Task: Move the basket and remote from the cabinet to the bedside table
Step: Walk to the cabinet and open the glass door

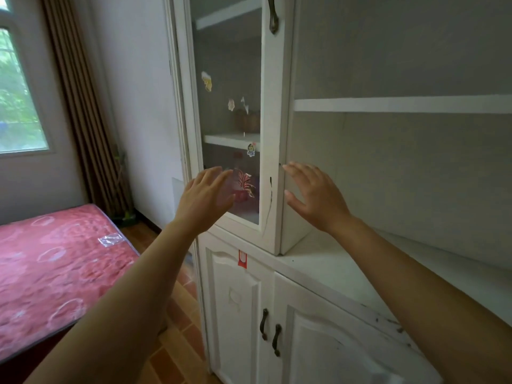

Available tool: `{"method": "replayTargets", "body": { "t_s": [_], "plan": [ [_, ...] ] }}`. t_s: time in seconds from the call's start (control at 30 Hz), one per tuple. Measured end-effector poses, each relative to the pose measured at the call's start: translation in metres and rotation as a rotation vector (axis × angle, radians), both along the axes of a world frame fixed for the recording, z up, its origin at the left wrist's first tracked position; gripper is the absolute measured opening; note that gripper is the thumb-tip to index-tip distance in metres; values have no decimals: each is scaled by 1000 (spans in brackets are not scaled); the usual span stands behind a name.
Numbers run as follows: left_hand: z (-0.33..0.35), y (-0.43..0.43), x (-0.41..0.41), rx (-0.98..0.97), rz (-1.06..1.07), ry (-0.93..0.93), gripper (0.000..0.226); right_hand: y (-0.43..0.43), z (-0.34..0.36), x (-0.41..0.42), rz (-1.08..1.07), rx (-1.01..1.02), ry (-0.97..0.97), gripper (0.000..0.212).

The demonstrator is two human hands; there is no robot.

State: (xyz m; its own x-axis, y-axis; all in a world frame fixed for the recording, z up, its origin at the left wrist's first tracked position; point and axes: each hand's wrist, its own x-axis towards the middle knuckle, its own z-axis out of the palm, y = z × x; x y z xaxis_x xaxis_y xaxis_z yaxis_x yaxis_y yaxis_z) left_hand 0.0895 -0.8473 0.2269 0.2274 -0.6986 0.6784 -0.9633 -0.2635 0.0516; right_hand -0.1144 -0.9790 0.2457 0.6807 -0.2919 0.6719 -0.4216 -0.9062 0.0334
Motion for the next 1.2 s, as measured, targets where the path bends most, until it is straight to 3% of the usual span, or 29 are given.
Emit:
{"method": "replayTargets", "body": {
  "t_s": [0.2,0.37,0.47,0.7,1.2],
  "plan": [
    [6,-11,19,9,25,11,57,-22,5,11,-47,0,-4,57],
    [10,-23,34,12,22,26,57,-38,-1,26,-96,39,70,72],
    [14,-32,44,19,25,39,57,-48,-7,36,-143,81,133,68],
    [19,-48,64,21,34,69,58,-60,-16,57,-199,173,178,82],
    [-6,-46,87,47,40,90,54,-54,-33,70,-188,260,112,103]
  ]
}}
